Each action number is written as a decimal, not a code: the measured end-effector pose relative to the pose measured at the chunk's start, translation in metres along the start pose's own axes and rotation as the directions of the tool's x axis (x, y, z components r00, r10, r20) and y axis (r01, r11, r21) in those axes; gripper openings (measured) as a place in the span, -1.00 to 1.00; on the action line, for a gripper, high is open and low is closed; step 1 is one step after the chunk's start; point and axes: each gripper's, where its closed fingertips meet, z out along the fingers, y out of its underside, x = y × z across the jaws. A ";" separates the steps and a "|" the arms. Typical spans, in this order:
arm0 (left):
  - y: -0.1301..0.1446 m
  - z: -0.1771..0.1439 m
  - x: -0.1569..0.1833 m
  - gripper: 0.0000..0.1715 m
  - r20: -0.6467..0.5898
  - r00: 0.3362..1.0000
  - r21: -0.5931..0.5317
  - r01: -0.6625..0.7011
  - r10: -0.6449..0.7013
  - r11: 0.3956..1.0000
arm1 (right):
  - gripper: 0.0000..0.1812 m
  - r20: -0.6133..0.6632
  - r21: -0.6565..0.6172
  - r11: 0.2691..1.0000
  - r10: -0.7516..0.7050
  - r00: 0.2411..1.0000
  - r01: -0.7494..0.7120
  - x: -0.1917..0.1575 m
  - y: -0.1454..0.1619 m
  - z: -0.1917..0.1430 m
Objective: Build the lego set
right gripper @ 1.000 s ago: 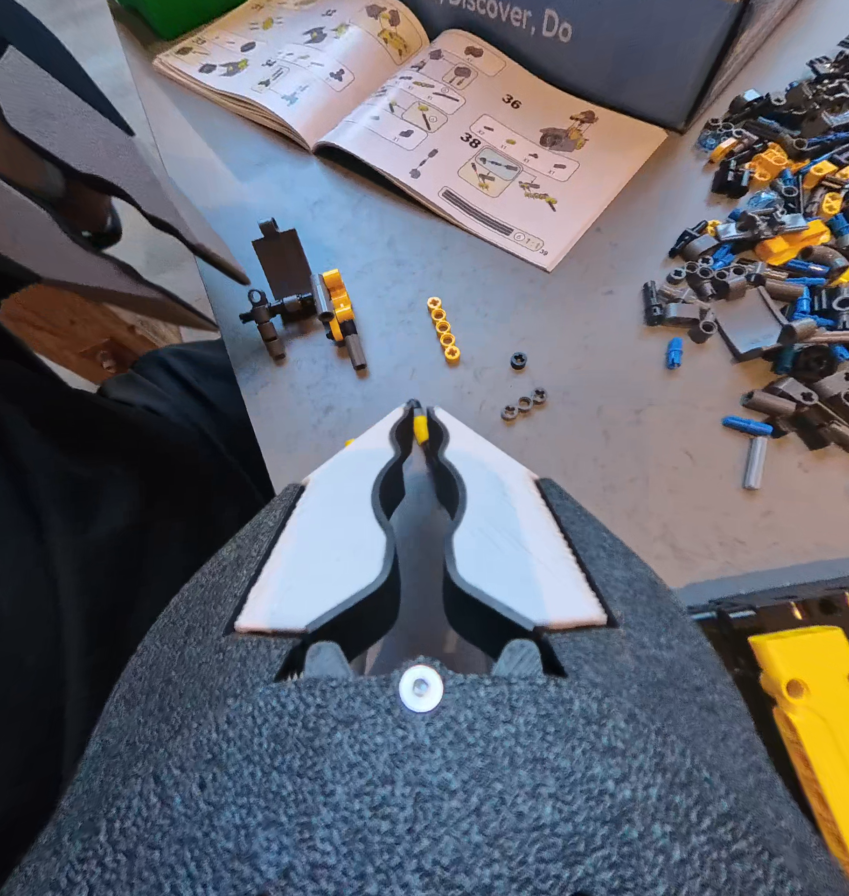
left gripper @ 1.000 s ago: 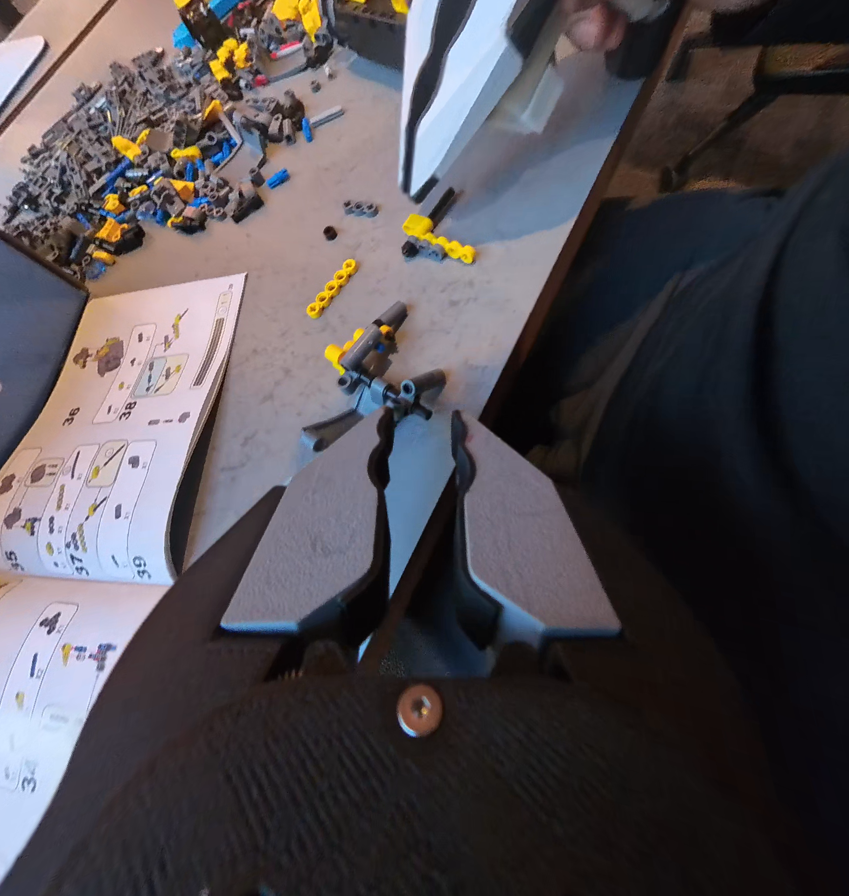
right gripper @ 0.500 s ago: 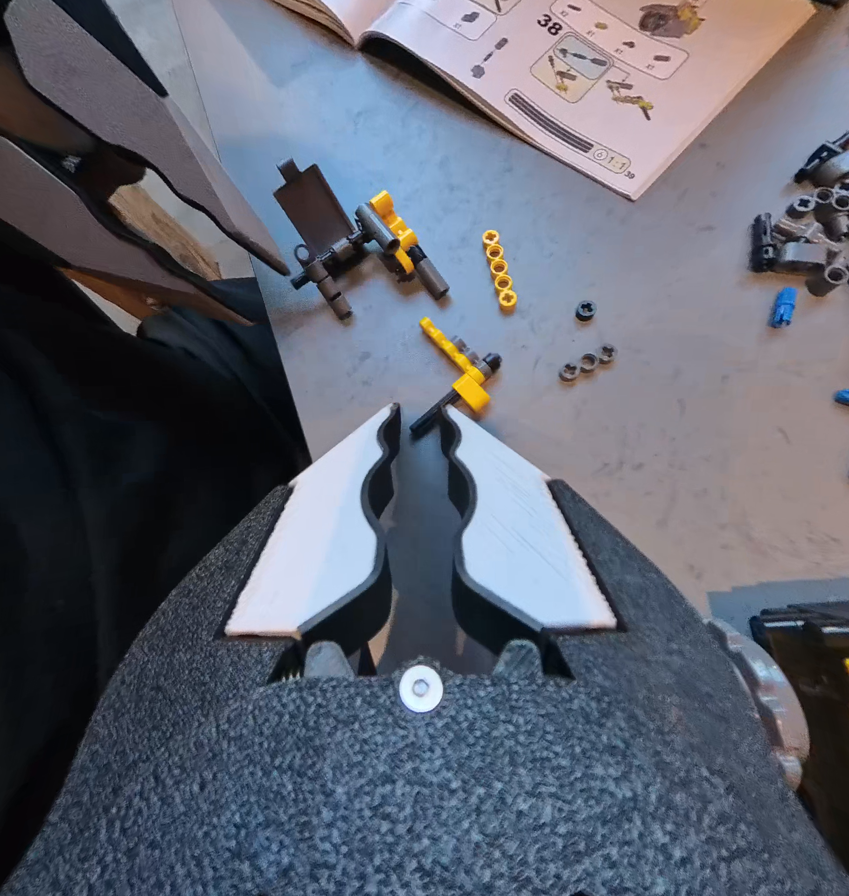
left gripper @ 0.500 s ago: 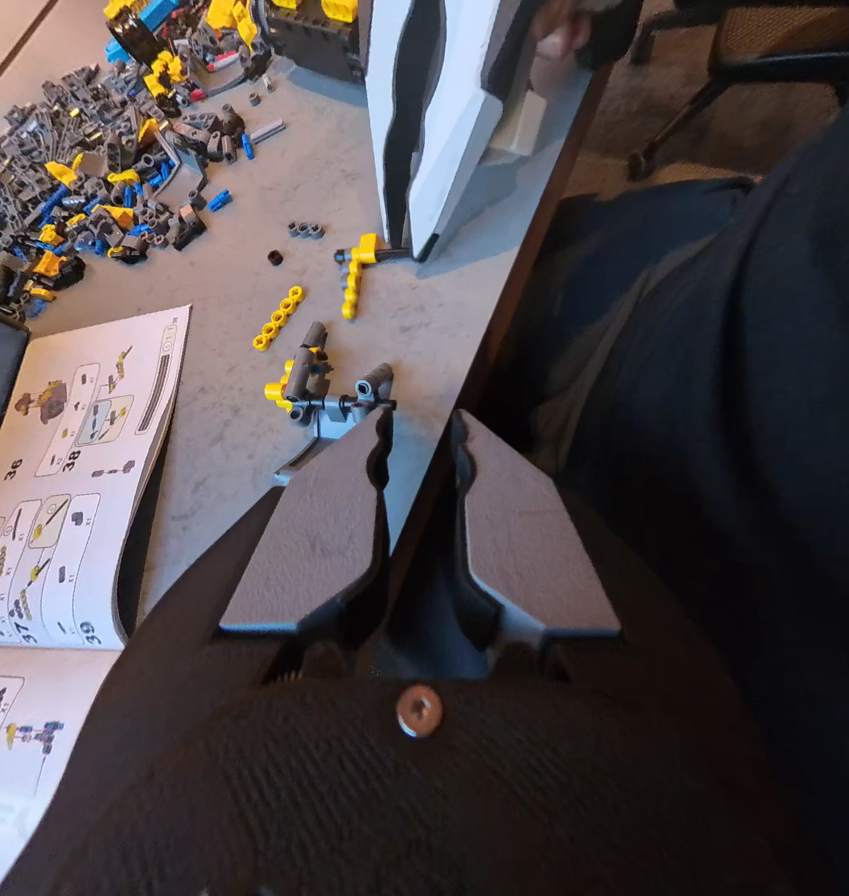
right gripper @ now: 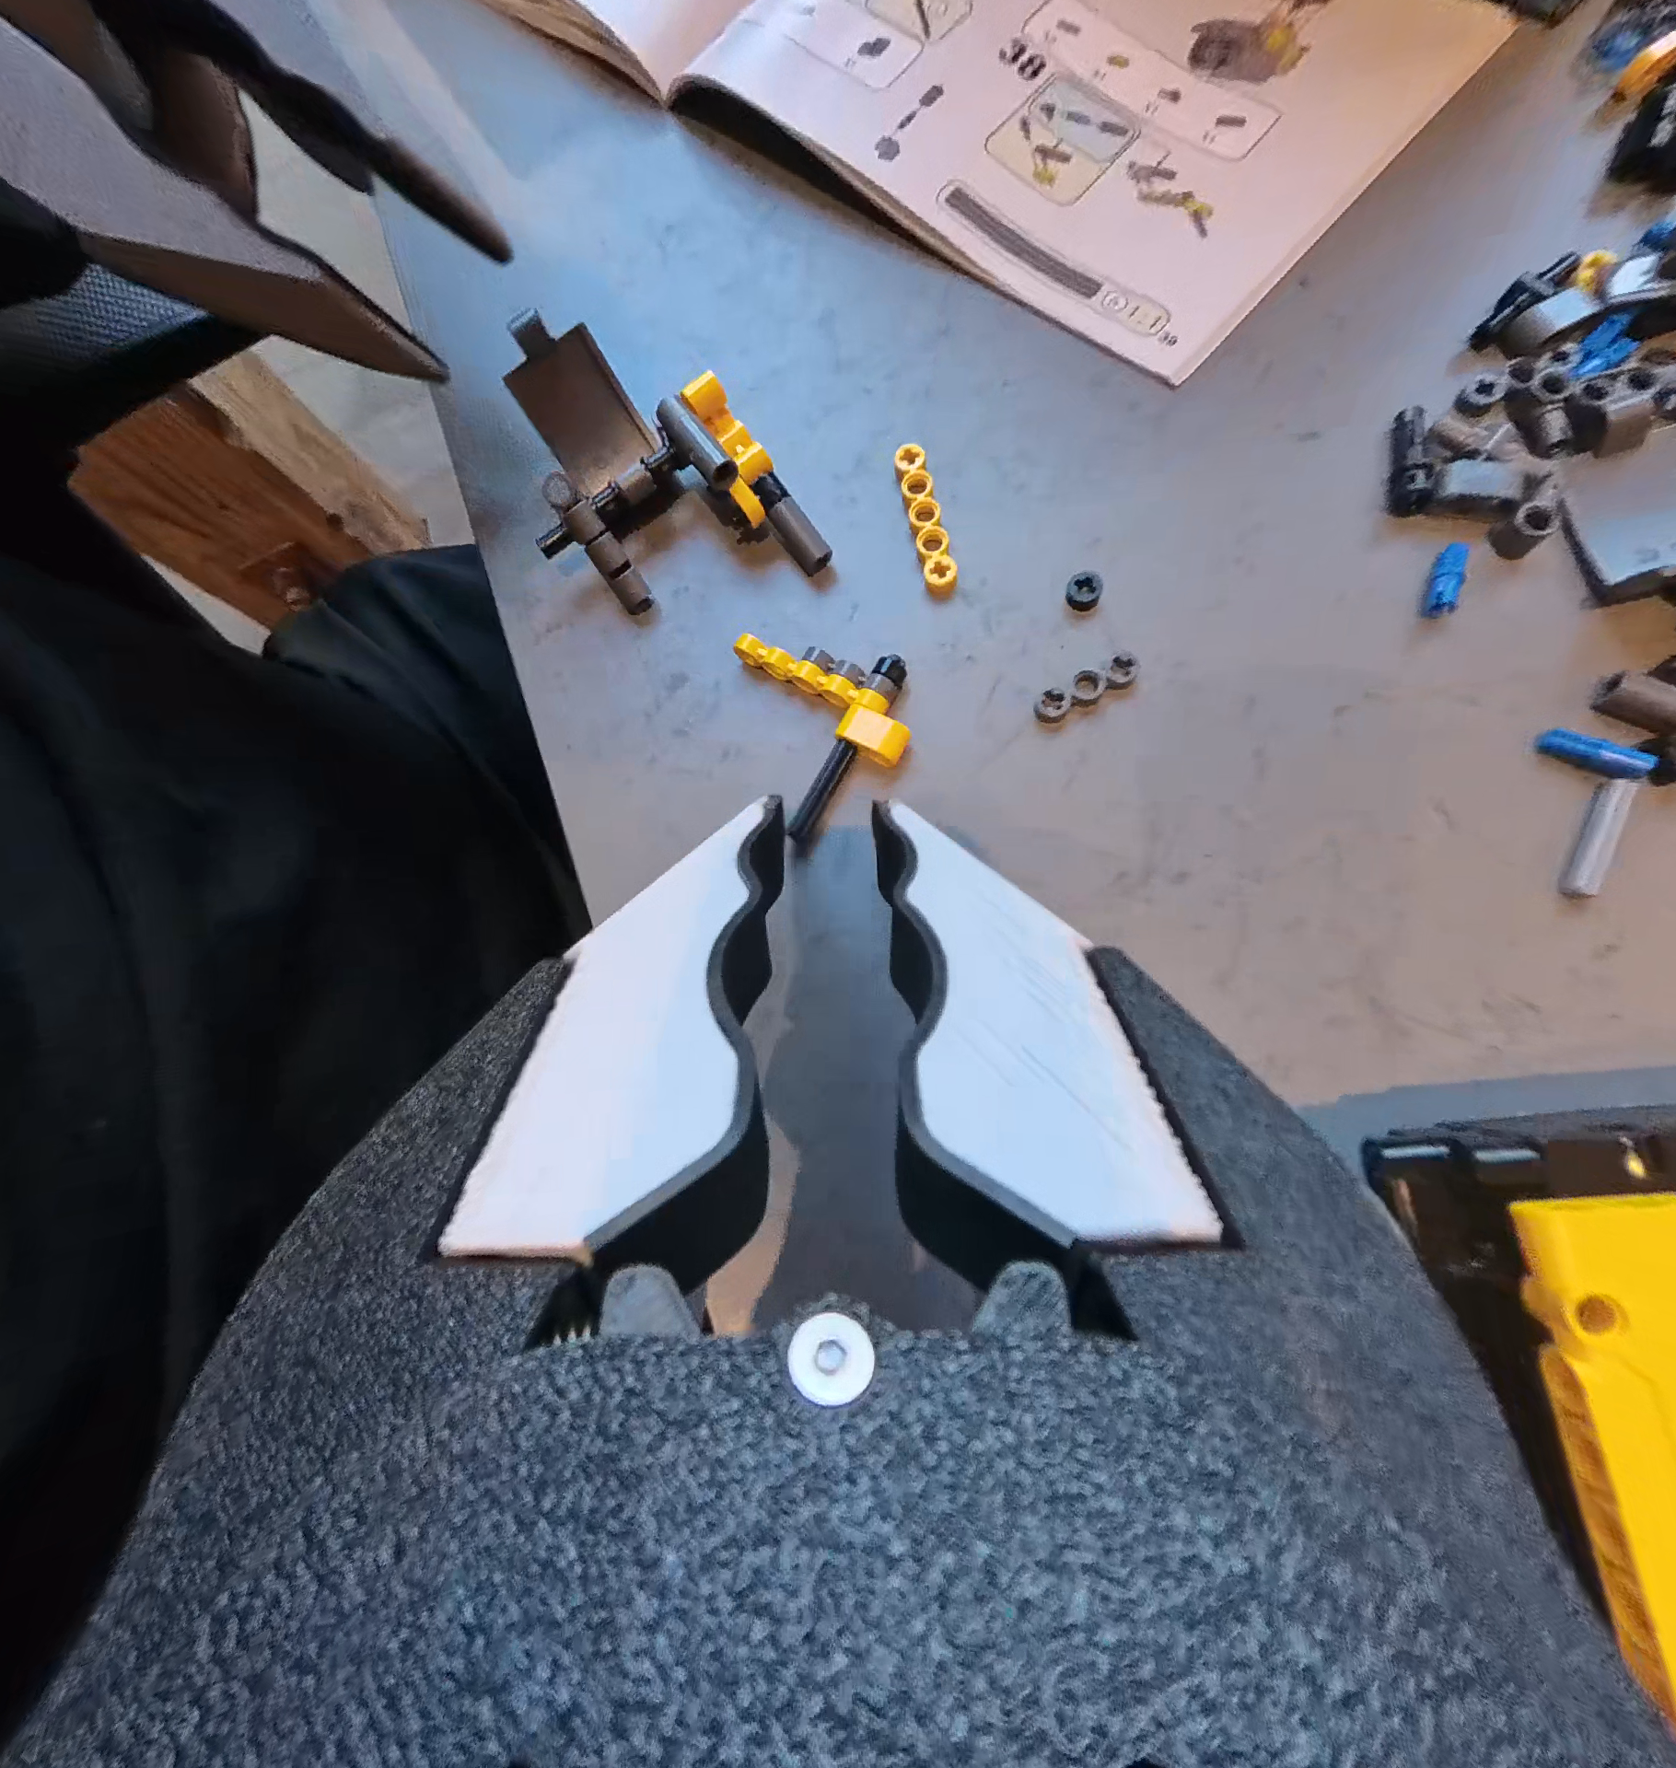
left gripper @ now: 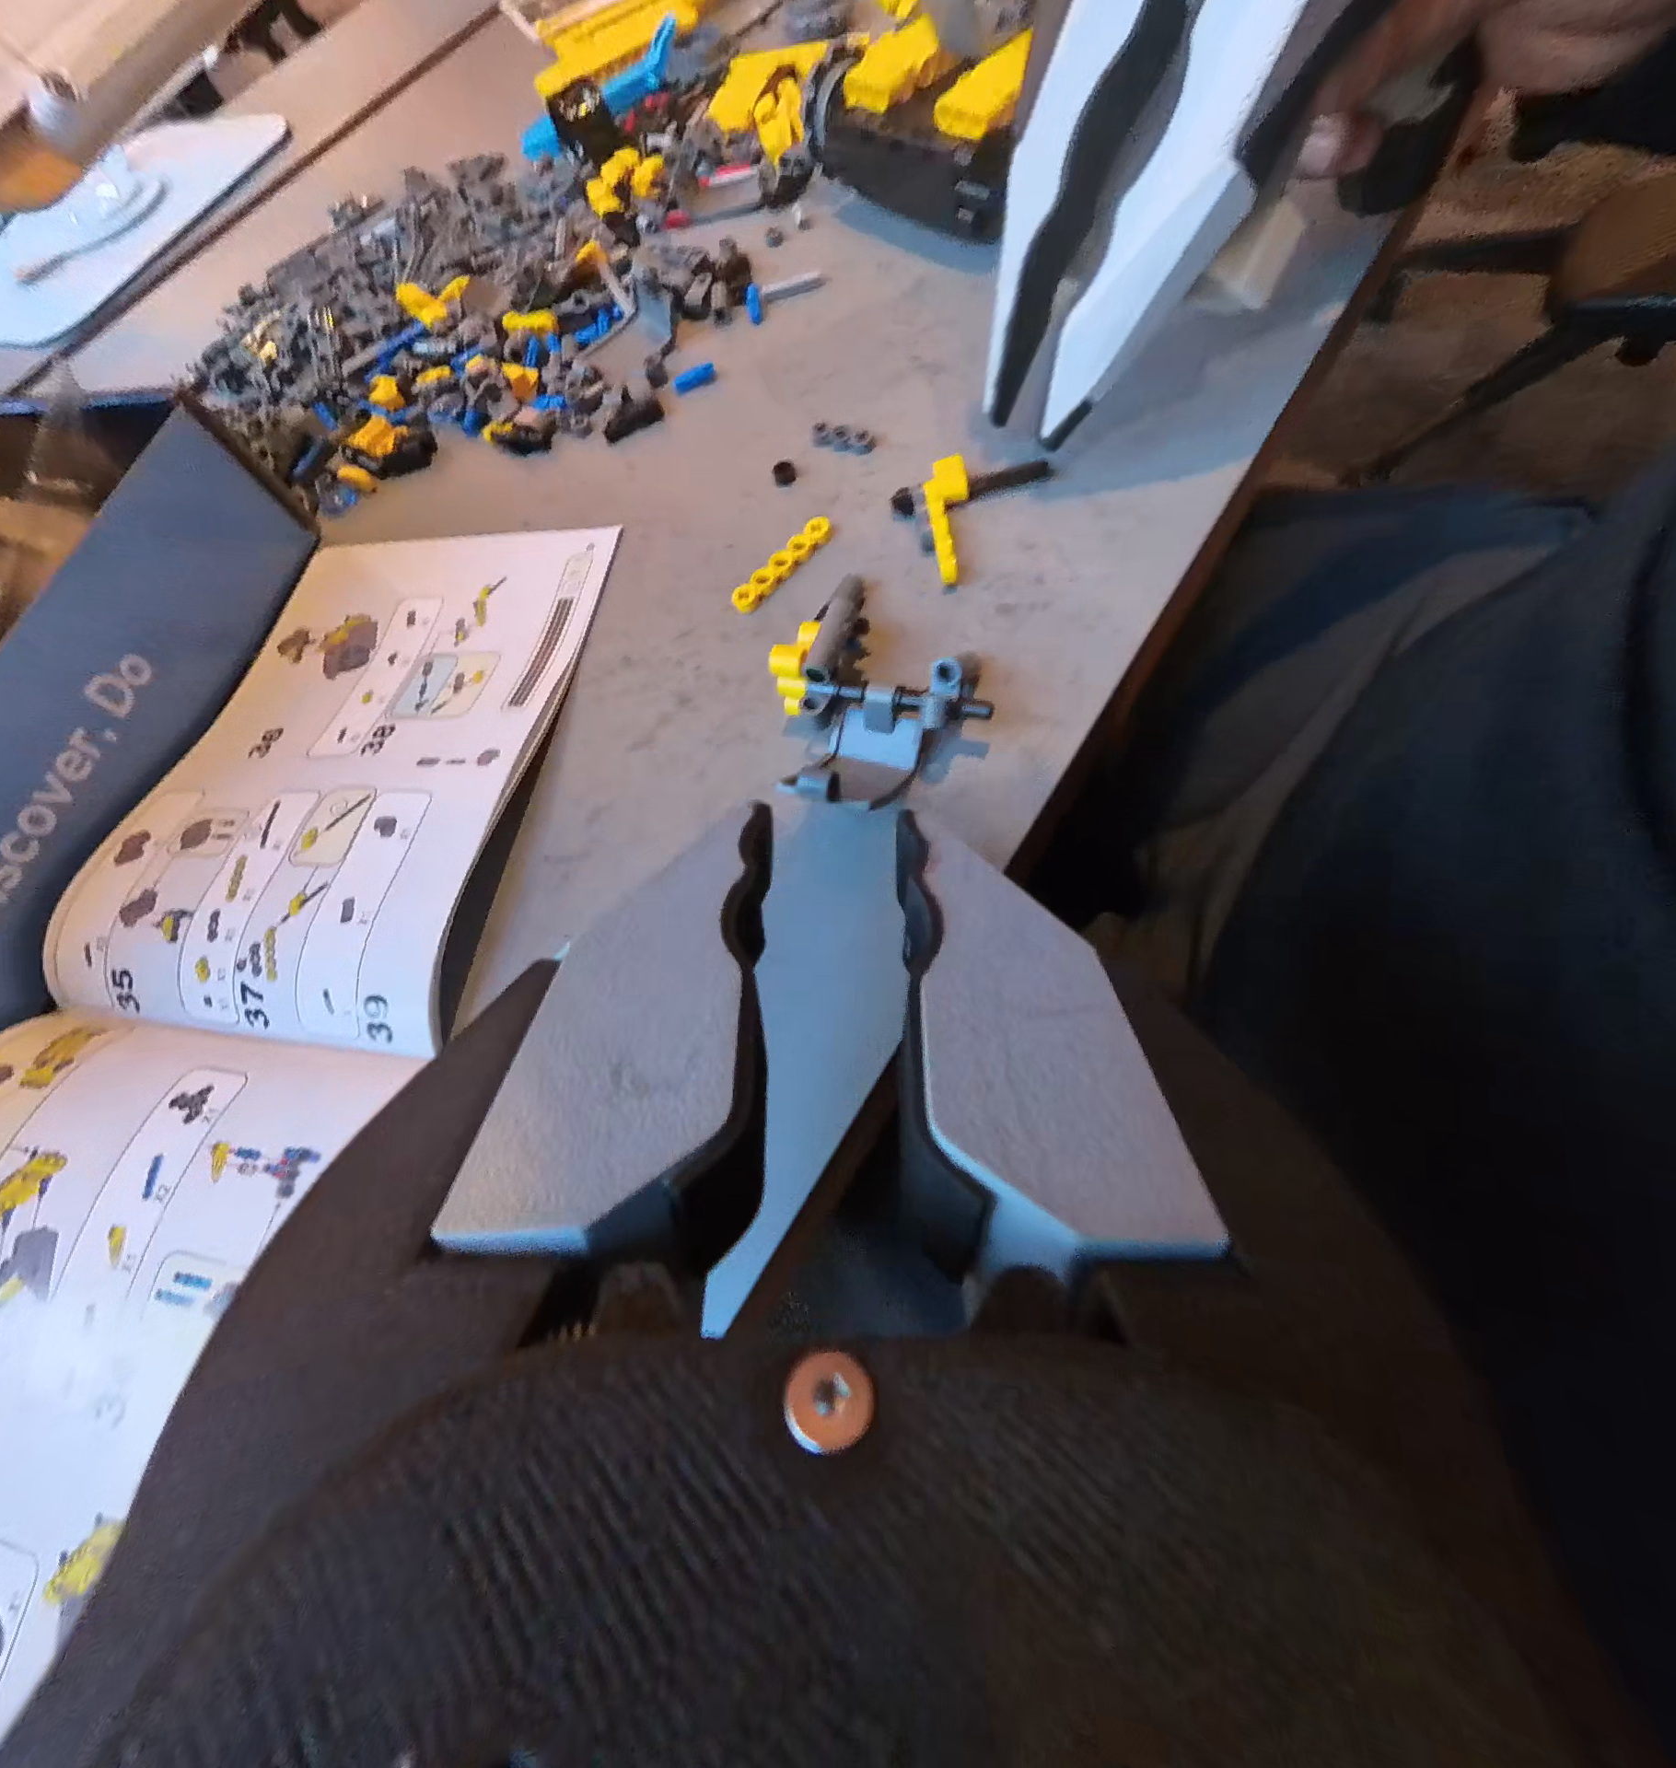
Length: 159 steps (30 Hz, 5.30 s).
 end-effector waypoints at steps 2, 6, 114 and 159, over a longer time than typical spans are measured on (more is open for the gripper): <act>0.006 0.002 -0.002 -0.70 0.001 1.000 -0.024 0.000 0.000 1.000 | -0.80 0.019 -0.019 1.000 -0.004 1.000 0.004 -0.004 0.002 0.005; 0.011 0.005 -0.001 -0.72 -0.019 0.999 -0.037 -0.027 0.026 0.999 | -0.83 0.083 -0.039 0.999 -0.024 0.996 0.028 -0.020 0.003 0.013; -0.009 0.042 -0.012 -0.42 -0.262 0.960 -0.276 0.020 -0.095 0.961 | -0.92 0.105 -0.043 0.947 -0.312 0.944 0.317 -0.020 -0.022 0.041; -0.011 0.063 0.005 -0.60 -0.447 0.884 -0.317 -0.011 -0.139 0.948 | -0.92 0.021 -0.022 0.703 -0.711 0.703 0.711 -0.024 -0.037 0.042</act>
